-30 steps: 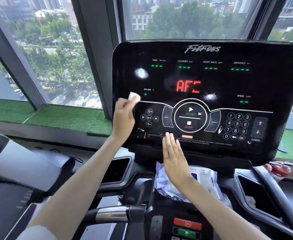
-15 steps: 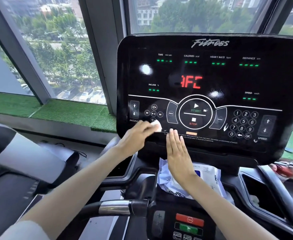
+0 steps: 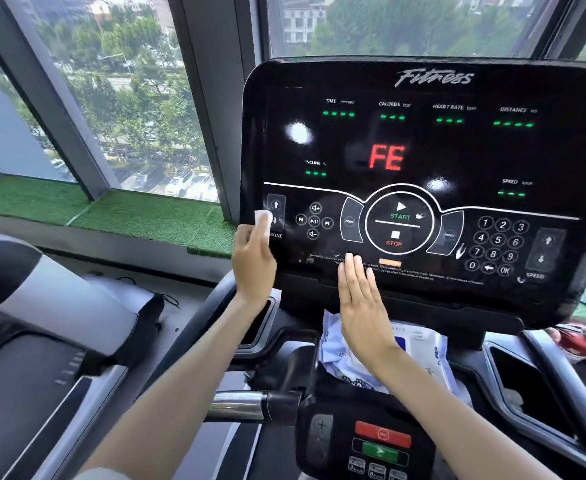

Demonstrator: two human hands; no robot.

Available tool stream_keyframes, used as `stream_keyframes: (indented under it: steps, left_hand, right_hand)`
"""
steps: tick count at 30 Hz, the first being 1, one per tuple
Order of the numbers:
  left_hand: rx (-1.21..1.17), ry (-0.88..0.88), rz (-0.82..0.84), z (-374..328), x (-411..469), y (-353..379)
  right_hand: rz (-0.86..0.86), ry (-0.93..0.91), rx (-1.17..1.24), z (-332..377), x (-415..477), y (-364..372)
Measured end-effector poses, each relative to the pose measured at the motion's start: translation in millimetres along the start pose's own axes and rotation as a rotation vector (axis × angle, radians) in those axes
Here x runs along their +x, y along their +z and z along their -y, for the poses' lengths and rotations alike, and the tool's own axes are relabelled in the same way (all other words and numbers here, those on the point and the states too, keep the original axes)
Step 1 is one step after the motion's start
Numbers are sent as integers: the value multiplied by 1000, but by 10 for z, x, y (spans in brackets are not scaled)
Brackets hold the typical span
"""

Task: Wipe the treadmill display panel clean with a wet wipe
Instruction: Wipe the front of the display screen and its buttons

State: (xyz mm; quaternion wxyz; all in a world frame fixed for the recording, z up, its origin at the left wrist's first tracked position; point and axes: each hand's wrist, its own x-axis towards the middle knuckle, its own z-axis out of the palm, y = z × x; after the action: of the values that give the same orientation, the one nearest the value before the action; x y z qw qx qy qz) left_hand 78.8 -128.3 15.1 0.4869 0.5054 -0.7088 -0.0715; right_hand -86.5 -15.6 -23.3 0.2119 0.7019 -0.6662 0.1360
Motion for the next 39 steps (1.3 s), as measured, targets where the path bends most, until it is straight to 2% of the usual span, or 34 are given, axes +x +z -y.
stream_keyframes:
  steps: [1,4,5,8,9,10,13,14,15,16,18,19,20,23,24,25,26,29,30,31,32,34,35,36,37,39]
  left_hand:
    - [6,29,23,-69,-54,29]
    - [22,329,177,-88,-195,75]
    - [8,316,169,-36,-152,46]
    - [-25,-49,-20,56,-59,16]
    - [-21,-88,-39,-10,-85,42]
    - [-12,-35,-12,-115,-136,96]
    - [19,373,209,-335,-305,250]
    - [17,454,250,-315,-274,240]
    - [13,447,244,-253,-209,212]
    - [-4,347,188,-170,-144,179]
    - [-47,14,-3,-46,-47,115]
    - [-56,-71,-44,-47,-45,118]
    - [-47,-41,-28,-102,-76,147]
    - [-18,394,226,-289,-270,274]
    - [-10,481,283,-280,-248,256]
    - [-13,493,273,-248,-170,229]
    - [-14,436,202,-211,-69,204]
    - [-97,-51,-114,-246,249,126]
    - [-110,-141,-143,-322,294,129]
    - [-98,-111,-116,-418,289,153]
    - [-69,32,-37,-499,230,200]
    - [-5,425,199,-536,38,276]
    - [35,554,290,-476,13,260]
    - [49,587,308,-402,63,221]
    - [36,533,238,-337,151,192]
    - [-58,208,4,-294,352,103]
  right_hand:
    - [2,-1,-2,2,-7,-3]
    - [-7,-2,4,3,-21,-9]
    - [-9,-4,4,5,-18,-7]
    - [0,-4,-2,11,-19,-4]
    - [3,-3,-3,12,-16,-4]
    - [2,-3,-1,13,-13,0]
    - [-14,-2,14,8,-11,15]
    - [-16,-3,18,7,-7,14]
    - [-14,-5,18,7,-3,14]
    - [-11,-7,16,4,-5,14]
    - [-13,-5,14,1,-13,14]
    - [-10,-6,10,3,-15,11]
    - [-6,-9,2,4,-18,7]
    - [-16,-3,9,2,-10,13]
    - [-22,2,16,5,-5,17]
    - [-23,2,13,6,-5,21]
    - [-27,1,5,4,-8,24]
    - [-40,-4,-6,6,-20,30]
    - [-39,-3,-2,9,-20,27]
    - [-35,-3,-1,9,-18,31]
    - [-35,-4,-2,6,-15,31]
    - [-33,-4,2,-4,-11,37]
    - [-31,-7,2,-10,-17,39]
    - [-35,-14,-3,-15,-26,37]
    - [-33,-19,-15,-20,-33,32]
    - [-36,-24,-50,-20,-41,23]
